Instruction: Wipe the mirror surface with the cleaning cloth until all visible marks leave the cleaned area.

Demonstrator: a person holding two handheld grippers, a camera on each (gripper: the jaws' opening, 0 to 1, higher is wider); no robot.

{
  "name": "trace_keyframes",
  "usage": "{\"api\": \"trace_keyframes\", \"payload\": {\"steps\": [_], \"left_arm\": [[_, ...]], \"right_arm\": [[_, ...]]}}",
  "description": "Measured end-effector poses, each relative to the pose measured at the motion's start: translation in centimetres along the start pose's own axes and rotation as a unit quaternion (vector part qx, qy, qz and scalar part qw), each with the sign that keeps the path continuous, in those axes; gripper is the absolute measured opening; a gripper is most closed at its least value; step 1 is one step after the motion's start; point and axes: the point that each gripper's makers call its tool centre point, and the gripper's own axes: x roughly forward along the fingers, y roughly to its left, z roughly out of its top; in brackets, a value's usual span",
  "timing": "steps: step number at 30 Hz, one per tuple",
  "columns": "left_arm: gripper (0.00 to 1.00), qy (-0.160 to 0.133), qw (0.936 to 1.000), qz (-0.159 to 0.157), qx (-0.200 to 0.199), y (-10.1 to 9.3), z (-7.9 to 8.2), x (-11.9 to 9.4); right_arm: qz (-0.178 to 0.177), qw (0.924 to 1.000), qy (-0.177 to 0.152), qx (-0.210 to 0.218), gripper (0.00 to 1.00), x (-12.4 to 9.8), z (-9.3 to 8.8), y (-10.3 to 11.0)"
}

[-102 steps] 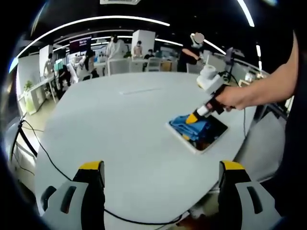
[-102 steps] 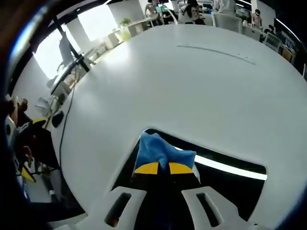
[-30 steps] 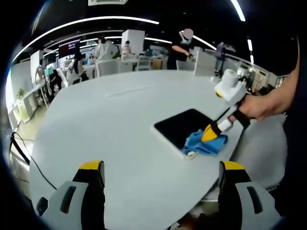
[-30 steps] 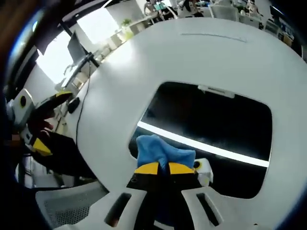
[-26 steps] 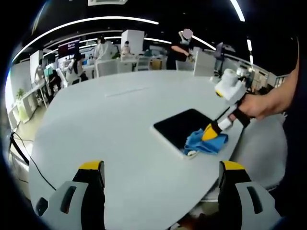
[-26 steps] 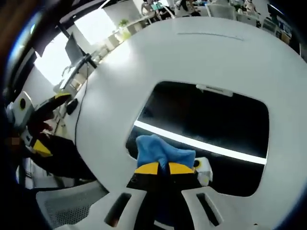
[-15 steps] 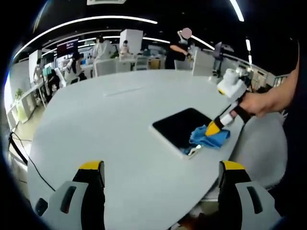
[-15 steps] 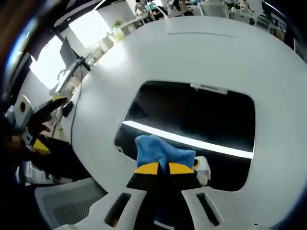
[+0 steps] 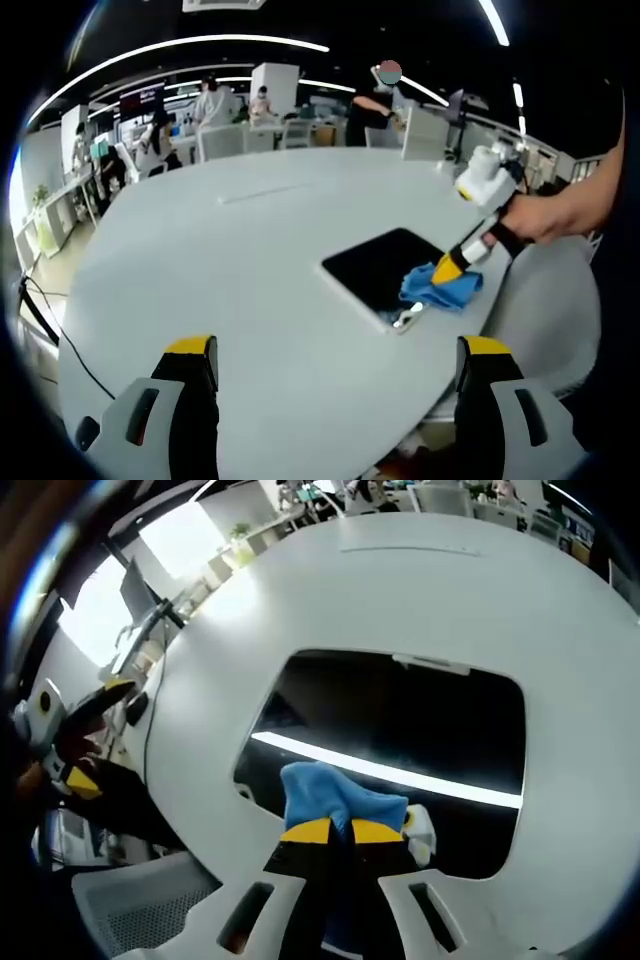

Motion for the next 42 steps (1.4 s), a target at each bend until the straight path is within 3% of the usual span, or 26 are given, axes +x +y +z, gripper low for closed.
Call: {"api": "trace_keyframes", "payload": {"steps": [23, 42], "left_arm": [[1.00, 0.001, 0.9999, 0.000, -0.012, 0.2, -0.1, 0.6], [1.00, 0.004, 0.9997, 0.008, -0.023, 0.5, -0.7, 0.2]], "right_arm": [[-0.017, 0.9998, -0.009, 0.005, 0.00, 1.0, 3.9, -2.5], [-0.028, 0.9995, -0.015, -0.003, 0.00, 2.9, 8.7, -3.9]]}}
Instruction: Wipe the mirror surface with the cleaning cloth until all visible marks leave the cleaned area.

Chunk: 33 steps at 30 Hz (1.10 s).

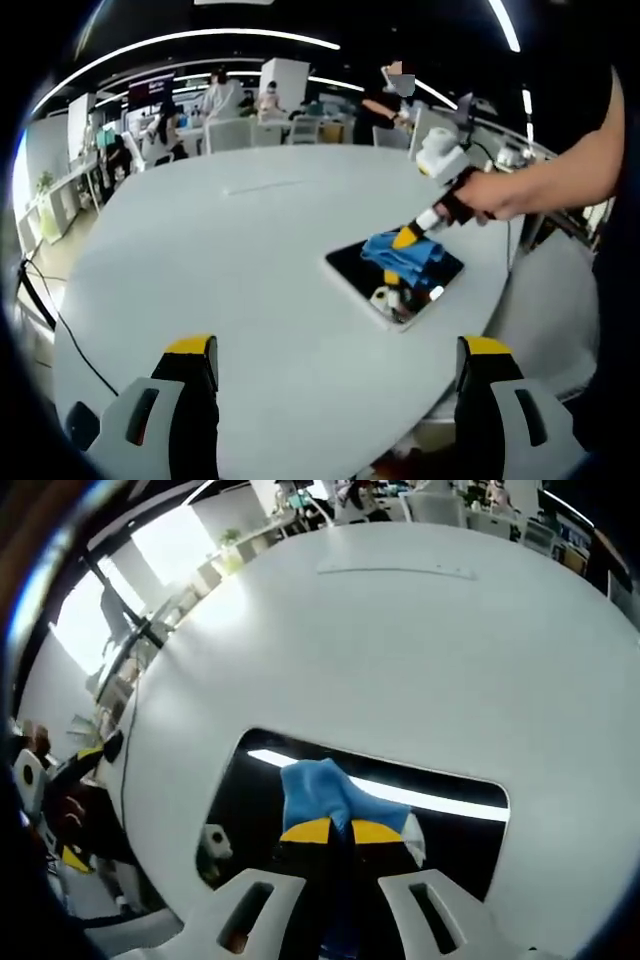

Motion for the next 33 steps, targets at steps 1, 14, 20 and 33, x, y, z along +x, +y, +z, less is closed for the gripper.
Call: {"api": "trace_keyframes", "payload": {"steps": [1, 14, 20, 33], "left_arm": [[1.00, 0.000, 1.0000, 0.001, 0.000, 0.0, 0.0, 0.0], [1.00, 0.002, 1.0000, 0.003, -0.004, 0.0, -0.3, -0.1], [1.00, 0.001, 1.0000, 0.004, -0.002, 0.0, -0.1, 0.0], [1.00, -0.001, 1.0000, 0.006, 0.000, 0.2, 0.3, 0.1]], "right_arm": [[-0.001, 1.0000, 0.000, -0.003, 0.00, 0.1, 0.2, 0.0], [0.001, 1.0000, 0.006, 0.007, 0.00, 1.0, 2.0, -0.6], [0.005, 1.0000, 0.004, -0.004, 0.00, 0.9, 1.7, -0.5], [-0.011, 0.9999, 0.004, -0.009, 0.00, 0.0, 1.4, -2.6]]}}
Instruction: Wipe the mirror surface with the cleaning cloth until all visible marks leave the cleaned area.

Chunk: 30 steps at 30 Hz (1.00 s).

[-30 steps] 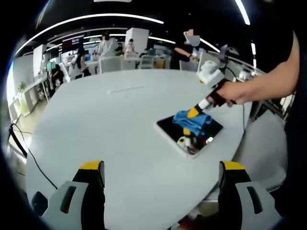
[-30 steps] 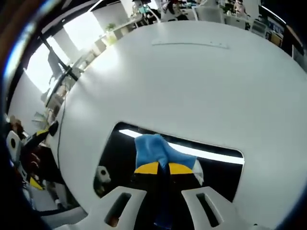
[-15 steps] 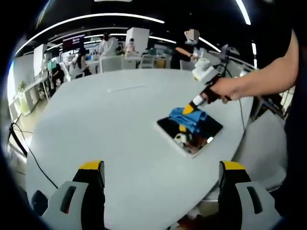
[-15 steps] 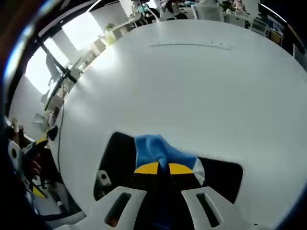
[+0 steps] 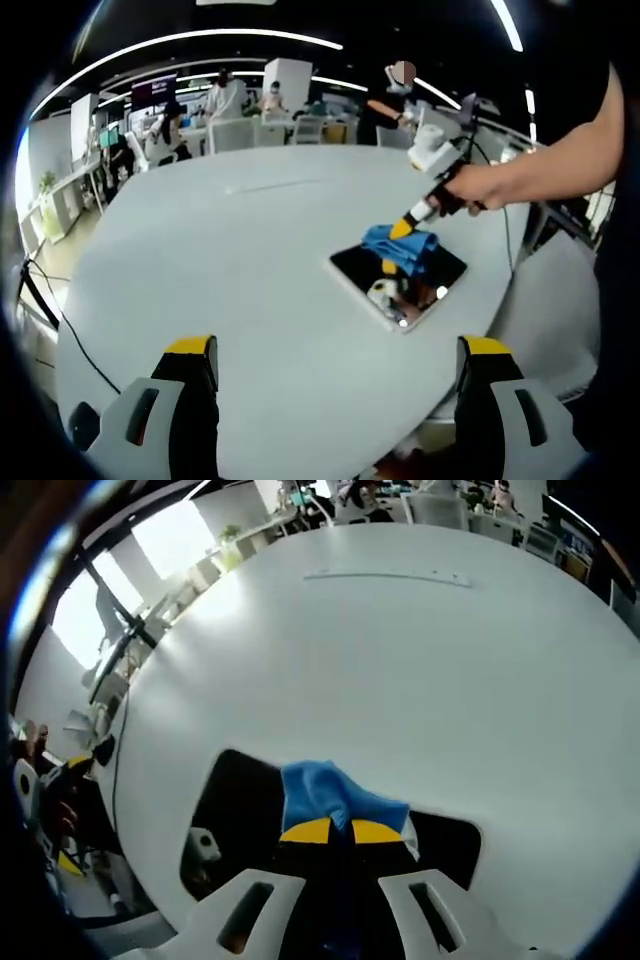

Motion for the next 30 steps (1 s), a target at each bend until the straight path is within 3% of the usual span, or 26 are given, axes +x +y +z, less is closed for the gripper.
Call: {"api": "trace_keyframes", "payload": {"steps": [14, 30], "left_arm": [[1.00, 0.001, 1.0000, -0.006, 0.005, -0.6, 0.0, 0.3], [1.00, 0.002, 0.9999, -0.001, 0.012, -0.3, 0.5, -0.1]], "right_arm": [[-0.016, 0.9998, 0.002, 0.009, 0.00, -0.6, -0.6, -2.3], [-0.020, 0.9998, -0.001, 0.006, 0.00, -0.7, -1.0, -2.1]]}}
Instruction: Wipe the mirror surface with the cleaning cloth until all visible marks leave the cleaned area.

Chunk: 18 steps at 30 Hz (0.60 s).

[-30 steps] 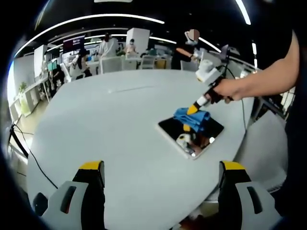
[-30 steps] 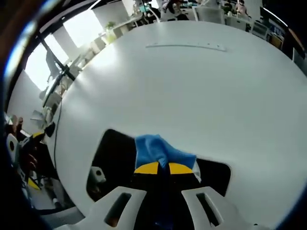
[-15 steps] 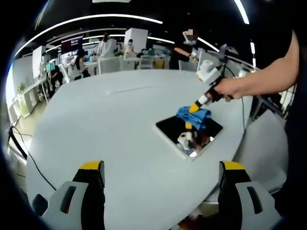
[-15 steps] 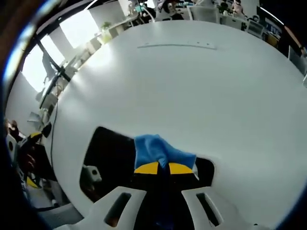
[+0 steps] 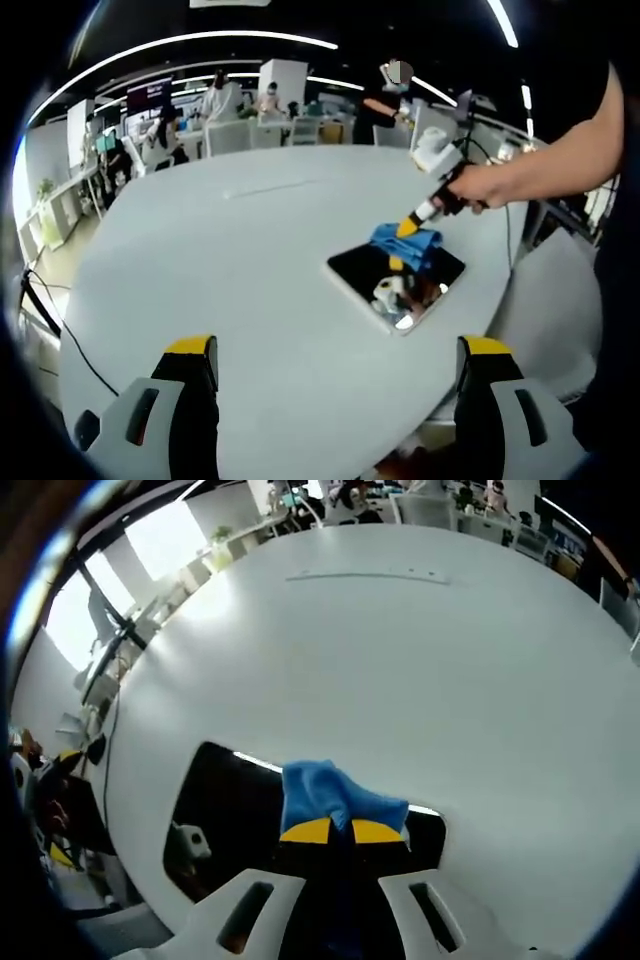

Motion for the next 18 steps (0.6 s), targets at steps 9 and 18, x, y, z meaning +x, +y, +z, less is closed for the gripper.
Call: {"api": "trace_keyframes", "payload": {"steps": [9, 18], "left_arm": [[1.00, -0.006, 1.0000, 0.003, 0.005, -0.3, 0.6, 0.0], [1.00, -0.019, 0.9997, 0.016, 0.002, -0.6, 0.6, 0.5]], "right_arm": [[0.000, 0.9999, -0.010, 0.003, 0.00, -0.8, -1.7, 0.6], [0.002, 0.9999, -0.015, 0.003, 0.00, -1.6, -3.2, 1.1]]}}
